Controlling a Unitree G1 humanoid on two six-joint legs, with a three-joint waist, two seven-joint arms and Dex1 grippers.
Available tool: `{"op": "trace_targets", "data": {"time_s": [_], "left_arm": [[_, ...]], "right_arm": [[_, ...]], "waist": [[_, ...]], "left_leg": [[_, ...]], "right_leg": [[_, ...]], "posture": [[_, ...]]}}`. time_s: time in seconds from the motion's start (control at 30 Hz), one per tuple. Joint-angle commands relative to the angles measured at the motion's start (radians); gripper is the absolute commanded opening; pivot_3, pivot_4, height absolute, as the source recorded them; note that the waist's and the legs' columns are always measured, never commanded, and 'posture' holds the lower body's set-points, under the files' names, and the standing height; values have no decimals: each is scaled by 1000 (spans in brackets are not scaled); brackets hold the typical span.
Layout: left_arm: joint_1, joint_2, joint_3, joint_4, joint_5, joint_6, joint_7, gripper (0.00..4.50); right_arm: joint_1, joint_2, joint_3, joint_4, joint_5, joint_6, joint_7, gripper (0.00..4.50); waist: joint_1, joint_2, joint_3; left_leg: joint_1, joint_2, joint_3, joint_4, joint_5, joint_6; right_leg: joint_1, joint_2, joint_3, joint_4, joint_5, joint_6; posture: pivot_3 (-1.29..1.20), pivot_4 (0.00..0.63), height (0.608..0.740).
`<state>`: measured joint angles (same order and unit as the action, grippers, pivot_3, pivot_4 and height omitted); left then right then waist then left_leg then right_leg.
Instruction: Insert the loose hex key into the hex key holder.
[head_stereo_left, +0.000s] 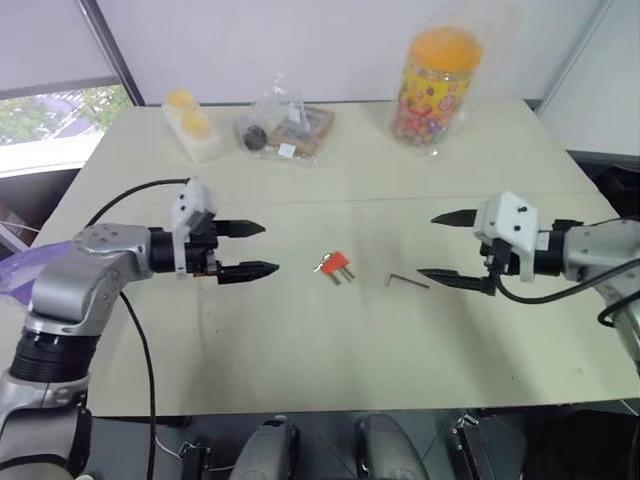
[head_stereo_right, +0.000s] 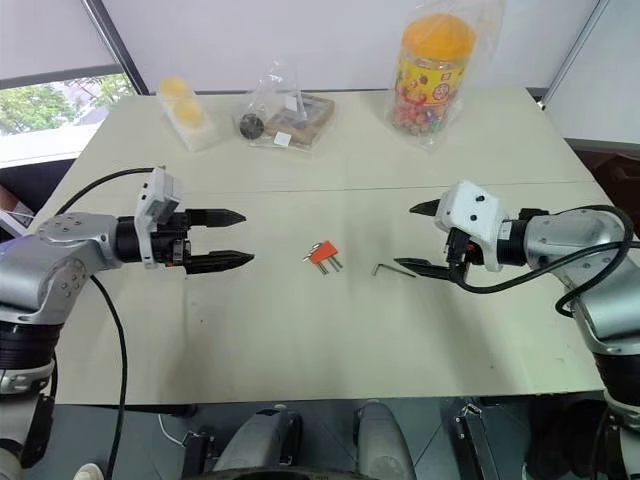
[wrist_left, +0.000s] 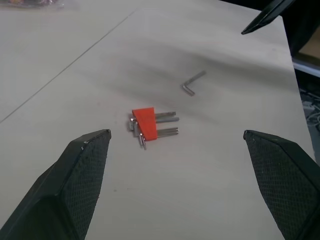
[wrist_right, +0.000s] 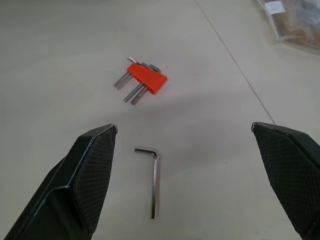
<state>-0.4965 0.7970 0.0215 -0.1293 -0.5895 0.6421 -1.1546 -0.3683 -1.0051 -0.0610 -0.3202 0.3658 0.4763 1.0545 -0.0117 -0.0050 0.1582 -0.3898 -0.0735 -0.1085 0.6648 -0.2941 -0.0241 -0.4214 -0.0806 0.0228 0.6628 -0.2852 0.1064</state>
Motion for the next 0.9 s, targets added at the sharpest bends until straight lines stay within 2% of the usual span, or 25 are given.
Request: {"op": "trace_targets", "data": {"time_s": [0.03,0.6,0.9], "left_arm": [[-11,7,14,-12,6,-33,-15,4440],[-55,-59,-8,9,38,-58,45,4440],[-49,-56,-1,14,47,-64,40,4440]], "right_arm": [[-34,-4,-5,-2,-7,-12,4,4500],[-54,9,20,24,-50,-43,4,4500],[-75,25,27,30,-53,-53,-4,4500]], "waist": [[0,0,0],[0,0,0],[0,0,0]], "left_leg": [[0,0,0,0,0,0],[-1,0,0,1,0,-1],[-1,0,0,0,1,-2]], "right_leg": [[0,0,0,0,0,0],[-1,0,0,0,0,0],[-1,0,0,0,0,0]], "posture": [[0,150,740],[0,150,740],[0,150,740]]}}
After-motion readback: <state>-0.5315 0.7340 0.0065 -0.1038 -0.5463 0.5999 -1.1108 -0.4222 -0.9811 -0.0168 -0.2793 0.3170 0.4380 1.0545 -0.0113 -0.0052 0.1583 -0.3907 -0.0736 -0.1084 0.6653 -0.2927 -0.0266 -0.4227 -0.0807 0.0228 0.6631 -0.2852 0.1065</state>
